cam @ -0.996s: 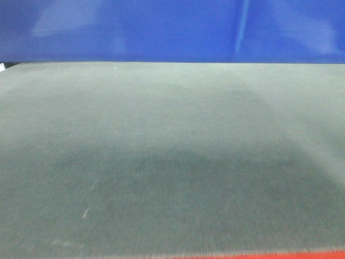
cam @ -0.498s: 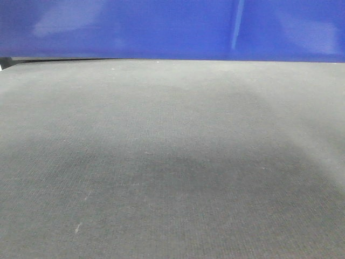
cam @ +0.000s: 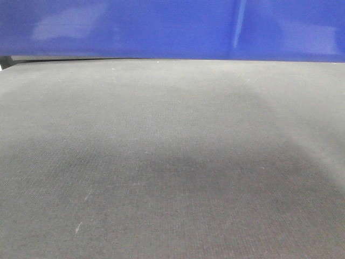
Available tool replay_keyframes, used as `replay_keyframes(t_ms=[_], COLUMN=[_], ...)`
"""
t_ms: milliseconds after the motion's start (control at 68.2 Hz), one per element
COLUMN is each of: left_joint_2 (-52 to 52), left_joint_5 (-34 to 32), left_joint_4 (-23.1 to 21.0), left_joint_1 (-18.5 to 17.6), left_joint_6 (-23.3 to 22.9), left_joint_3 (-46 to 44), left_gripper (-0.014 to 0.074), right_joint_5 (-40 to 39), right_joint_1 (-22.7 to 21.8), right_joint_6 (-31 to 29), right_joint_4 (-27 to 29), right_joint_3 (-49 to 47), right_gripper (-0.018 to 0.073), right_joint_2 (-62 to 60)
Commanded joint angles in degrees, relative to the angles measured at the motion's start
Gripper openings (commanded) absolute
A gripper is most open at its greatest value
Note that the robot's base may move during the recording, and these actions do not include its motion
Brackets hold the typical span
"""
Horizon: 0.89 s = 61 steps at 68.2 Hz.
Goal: Move blue bin to conveyor side
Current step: 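Carry the blue bin over the dark grey conveyor belt with both grippers, then lower the blue bin onto the dark grey belt with both grippers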
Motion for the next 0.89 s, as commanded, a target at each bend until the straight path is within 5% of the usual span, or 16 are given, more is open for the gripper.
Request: replay_keyframes(t_ms=[0, 366, 733, 879], left_joint_2=[-1.11, -0.47, 13.31, 17.63], left_joint_5=[-7.05, -8.78, -1.21, 1.82], left_joint_4=[11.23, 9.81, 5.99, 4.07], left_joint_1=[1.09, 1.09, 1.09, 1.09], left_joint_6=[0.06, 0.06, 0.06, 0.06], left_joint_3=[-0.99, -0.99, -0.99, -0.99], left_gripper=[-0.0017, -0.0017, -0.0017, 0.0038], right_joint_5=[-3.59, -5.39, -5.45, -5.54], right_joint_1=[-1.09, -1.09, -1.09, -1.09], right_joint_6=[-1.66, -1.66, -1.66, -1.66], right_joint_4=[-9.22, -8.81, -7.91, -3.81], right_joint_3=[-1.13, -1.03, -1.03, -1.03], right_gripper=[-0.0069, -0.0069, -0.0065, 0.0083], right_joint_2=[-1.58, -0.56, 11.35, 15.96])
